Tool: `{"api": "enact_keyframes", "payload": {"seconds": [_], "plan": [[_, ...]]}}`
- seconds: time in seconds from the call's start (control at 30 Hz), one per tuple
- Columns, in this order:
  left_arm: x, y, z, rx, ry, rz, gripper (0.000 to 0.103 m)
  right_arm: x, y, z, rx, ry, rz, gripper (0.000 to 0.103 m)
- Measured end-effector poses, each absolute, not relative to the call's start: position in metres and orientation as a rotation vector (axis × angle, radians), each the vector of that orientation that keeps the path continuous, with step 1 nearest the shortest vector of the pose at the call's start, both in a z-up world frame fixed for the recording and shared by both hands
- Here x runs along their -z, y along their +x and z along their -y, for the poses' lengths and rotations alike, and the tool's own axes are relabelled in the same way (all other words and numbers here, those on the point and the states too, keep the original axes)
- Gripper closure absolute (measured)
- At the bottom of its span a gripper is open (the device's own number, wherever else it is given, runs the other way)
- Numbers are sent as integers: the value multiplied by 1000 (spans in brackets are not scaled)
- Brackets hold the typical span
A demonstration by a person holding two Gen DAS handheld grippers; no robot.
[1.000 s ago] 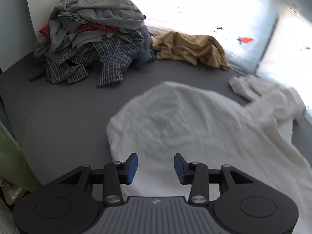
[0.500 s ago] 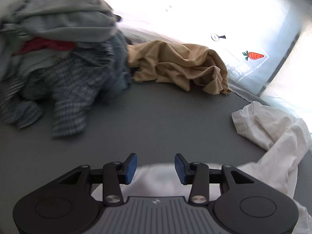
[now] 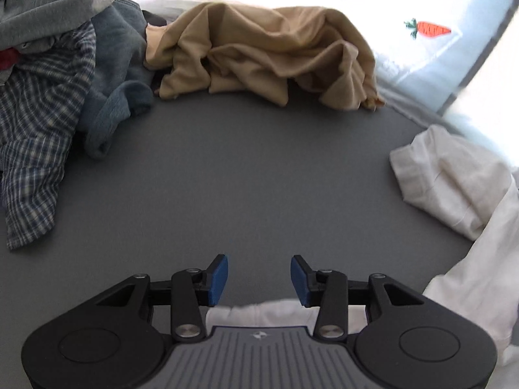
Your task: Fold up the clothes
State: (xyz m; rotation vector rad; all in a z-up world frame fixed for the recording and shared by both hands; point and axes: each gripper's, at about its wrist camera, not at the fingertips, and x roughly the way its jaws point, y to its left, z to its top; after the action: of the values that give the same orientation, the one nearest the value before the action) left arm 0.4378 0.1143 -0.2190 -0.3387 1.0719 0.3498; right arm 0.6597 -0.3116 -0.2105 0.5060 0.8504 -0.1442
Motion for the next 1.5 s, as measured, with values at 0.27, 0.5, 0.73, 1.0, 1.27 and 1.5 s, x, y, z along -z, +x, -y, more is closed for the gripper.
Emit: {"api": "enact_keyframes", "payload": {"seconds": [0.27, 0.5, 0.73, 1.0, 1.27, 1.5], "plan": [[212, 400, -90, -351, -267, -1113, 58, 101, 497, 349, 25, 343, -415, 101], [213, 365, -61, -267, -237, -1183, 58, 109, 341, 406, 308, 154, -483, 101], [206, 353, -30, -235, -56, -1176, 58, 189, 283, 429, 473, 214, -780, 100], [177, 351, -51, -184, -121, -1064, 48, 156, 307, 410, 434, 147, -695, 66], [194, 375, -77, -170, -139, -1142, 36, 153, 322, 403, 419, 135, -713, 50], [225, 406, -95, -97, -229, -1252, 35, 165, 323, 402, 451, 155, -759, 48]]}}
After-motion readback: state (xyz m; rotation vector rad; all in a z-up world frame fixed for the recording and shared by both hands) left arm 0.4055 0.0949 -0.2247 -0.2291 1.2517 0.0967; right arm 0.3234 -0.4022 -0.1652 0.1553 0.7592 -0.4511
